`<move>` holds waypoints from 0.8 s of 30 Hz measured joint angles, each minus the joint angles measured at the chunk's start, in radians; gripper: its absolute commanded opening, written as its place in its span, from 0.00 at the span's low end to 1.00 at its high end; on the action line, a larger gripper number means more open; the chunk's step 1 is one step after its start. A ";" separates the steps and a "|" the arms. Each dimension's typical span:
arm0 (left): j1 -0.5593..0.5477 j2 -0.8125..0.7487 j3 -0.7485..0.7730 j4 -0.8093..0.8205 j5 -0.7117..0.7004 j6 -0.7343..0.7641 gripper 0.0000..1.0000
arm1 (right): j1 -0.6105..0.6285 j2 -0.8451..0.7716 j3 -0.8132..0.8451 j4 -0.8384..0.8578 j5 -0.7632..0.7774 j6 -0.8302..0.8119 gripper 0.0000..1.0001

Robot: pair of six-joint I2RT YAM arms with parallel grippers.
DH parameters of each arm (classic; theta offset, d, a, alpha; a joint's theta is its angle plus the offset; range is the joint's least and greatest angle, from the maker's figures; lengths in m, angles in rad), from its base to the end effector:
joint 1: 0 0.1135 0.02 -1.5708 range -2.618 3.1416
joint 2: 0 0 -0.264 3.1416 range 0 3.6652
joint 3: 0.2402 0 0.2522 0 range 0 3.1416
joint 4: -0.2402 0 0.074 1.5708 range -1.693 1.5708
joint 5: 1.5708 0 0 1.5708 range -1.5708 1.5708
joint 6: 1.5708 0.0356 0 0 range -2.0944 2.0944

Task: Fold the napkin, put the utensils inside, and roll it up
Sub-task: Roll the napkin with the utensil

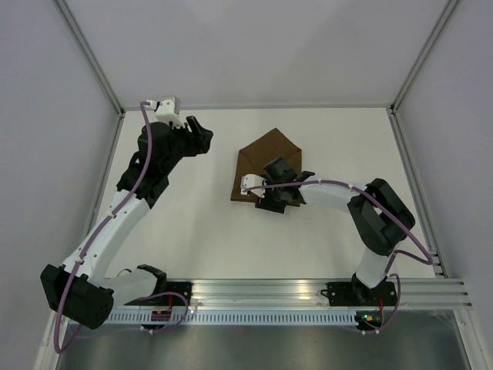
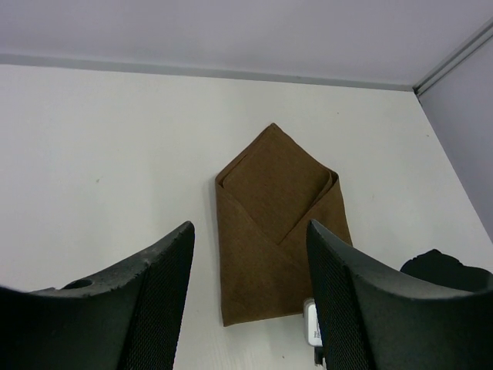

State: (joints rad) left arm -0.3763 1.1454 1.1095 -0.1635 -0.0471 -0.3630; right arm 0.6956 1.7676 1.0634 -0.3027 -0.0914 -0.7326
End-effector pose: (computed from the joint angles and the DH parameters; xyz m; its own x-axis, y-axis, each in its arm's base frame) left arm 0.2474 -0.0960 0.3834 -0.2873 -0.2678 -0.9196 0.2376 0.9102 -0.3393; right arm 0.2709 0.2304 0.1670 -0.0305 -0.8930 -0.4489 -0.9362 0.1829 -0.3001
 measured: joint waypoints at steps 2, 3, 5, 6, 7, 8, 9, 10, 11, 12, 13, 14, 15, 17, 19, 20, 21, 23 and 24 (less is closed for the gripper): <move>0.000 0.003 0.000 -0.006 0.000 0.008 0.65 | 0.000 0.024 0.003 0.008 0.002 -0.013 0.66; 0.000 0.006 0.000 -0.007 0.001 0.011 0.65 | 0.000 0.029 0.010 0.012 0.005 -0.021 0.64; 0.000 0.014 0.000 -0.008 0.005 0.017 0.65 | 0.000 0.043 0.020 0.026 0.009 -0.029 0.59; 0.000 0.018 0.000 -0.009 0.007 0.018 0.65 | 0.000 0.050 0.021 0.034 0.010 -0.034 0.57; 0.000 0.023 0.000 -0.009 0.016 0.020 0.65 | 0.000 0.051 0.022 0.038 0.011 -0.041 0.56; 0.000 0.028 0.000 -0.009 0.026 0.022 0.65 | 0.000 0.053 0.022 0.039 0.011 -0.046 0.56; 0.000 0.032 -0.002 -0.007 0.035 0.024 0.65 | 0.000 0.054 0.022 0.040 0.010 -0.050 0.55; 0.000 0.035 -0.004 -0.006 0.047 0.025 0.65 | 0.000 0.054 0.022 0.040 0.010 -0.052 0.52; 0.000 0.037 -0.008 -0.005 0.058 0.029 0.65 | 0.000 0.055 0.022 0.039 0.008 -0.056 0.51; 0.000 0.037 -0.015 -0.001 0.067 0.031 0.65 | 0.000 0.056 0.022 0.039 0.006 -0.059 0.49; 0.000 0.037 -0.021 0.001 0.076 0.033 0.65 | 0.000 0.056 0.022 0.037 0.004 -0.062 0.49; 0.000 0.037 -0.029 0.002 0.085 0.036 0.64 | 0.000 0.058 0.022 0.036 0.000 -0.064 0.47; 0.000 0.037 -0.038 0.004 0.095 0.039 0.64 | -0.001 0.059 0.022 0.034 -0.004 -0.066 0.45; 0.000 0.037 -0.056 0.004 0.112 0.043 0.64 | -0.004 0.061 0.024 0.027 -0.016 -0.071 0.42; 0.000 0.037 -0.071 0.005 0.127 0.046 0.64 | -0.009 0.067 0.034 0.014 -0.029 -0.076 0.40; 0.000 0.037 -0.079 0.006 0.133 0.048 0.64 | -0.011 0.070 0.039 0.006 -0.035 -0.077 0.38; 0.000 0.037 -0.087 0.008 0.137 0.050 0.64 | -0.015 0.075 0.047 -0.003 -0.043 -0.077 0.36; 0.000 0.034 -0.098 0.008 0.146 0.052 0.63 | -0.025 0.088 0.067 -0.025 -0.063 -0.079 0.31; 0.000 0.032 -0.104 0.008 0.152 0.054 0.62 | -0.031 0.094 0.077 -0.035 -0.074 -0.080 0.29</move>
State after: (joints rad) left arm -0.3759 1.1778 1.0054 -0.1555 0.1047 -0.3088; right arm 0.6647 1.8618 1.1408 -0.3378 -0.1650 -0.8127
